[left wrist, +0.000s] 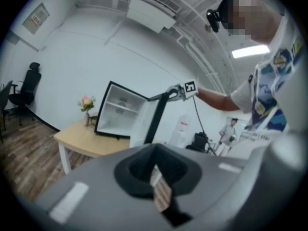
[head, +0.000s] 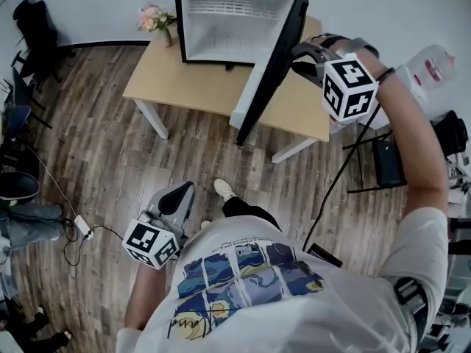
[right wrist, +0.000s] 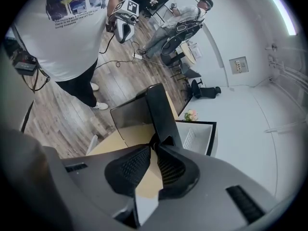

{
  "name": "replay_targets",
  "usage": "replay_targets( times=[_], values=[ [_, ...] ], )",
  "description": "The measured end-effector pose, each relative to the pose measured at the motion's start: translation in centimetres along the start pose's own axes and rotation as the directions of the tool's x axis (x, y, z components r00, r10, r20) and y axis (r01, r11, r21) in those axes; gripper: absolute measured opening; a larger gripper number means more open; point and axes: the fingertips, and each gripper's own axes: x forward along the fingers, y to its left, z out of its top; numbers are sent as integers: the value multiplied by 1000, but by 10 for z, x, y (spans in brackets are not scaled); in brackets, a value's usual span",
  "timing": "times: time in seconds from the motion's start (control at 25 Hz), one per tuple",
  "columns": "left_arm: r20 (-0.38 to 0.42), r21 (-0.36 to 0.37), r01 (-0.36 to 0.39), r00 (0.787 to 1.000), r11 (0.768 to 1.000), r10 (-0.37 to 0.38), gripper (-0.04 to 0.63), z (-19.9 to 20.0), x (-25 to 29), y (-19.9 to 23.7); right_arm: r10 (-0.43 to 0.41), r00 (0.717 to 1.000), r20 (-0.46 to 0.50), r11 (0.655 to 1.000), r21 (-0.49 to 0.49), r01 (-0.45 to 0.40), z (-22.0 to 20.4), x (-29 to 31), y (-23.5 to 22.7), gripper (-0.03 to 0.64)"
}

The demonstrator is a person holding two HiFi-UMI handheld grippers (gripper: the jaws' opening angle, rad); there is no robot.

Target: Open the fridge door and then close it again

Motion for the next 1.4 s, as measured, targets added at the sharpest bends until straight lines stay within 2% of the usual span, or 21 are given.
replay_targets(
  times=[0.68,1.04,1.4],
  values=[
    [26,-23,-77,997,997,77,8,5,-19,27,36,999,33,999,-9,-36,31,29,-46,37],
    [28,2,-99,995,995,99,8,8,-23,34,48,997,68,999,11,-49,42,48,-71,35],
    [39,-7,-145,989,989,145,8,15,-26,49,63,994,87,998,24,-65,50,65,-96,34]
  ],
)
